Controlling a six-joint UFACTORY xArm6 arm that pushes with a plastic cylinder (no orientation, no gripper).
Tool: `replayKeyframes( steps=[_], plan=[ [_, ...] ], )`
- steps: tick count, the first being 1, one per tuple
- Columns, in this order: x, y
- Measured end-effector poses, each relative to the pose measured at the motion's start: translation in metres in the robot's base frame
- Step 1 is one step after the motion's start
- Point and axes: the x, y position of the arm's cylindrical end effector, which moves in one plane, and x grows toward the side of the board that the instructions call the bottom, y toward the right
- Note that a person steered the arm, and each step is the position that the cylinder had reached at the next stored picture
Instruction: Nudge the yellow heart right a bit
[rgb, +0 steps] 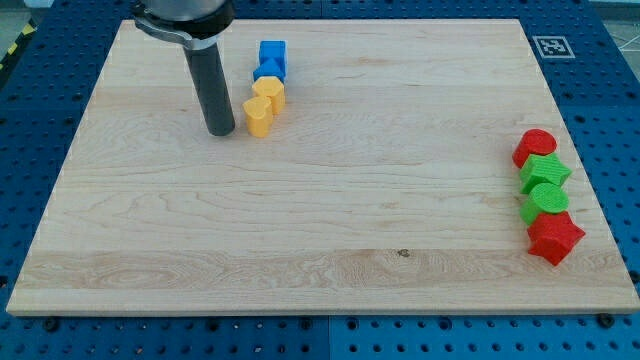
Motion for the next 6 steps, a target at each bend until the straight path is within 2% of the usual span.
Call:
replayKeyframes(
  steps=[6],
  plan=[
    [-0.008,0.016]
  ],
)
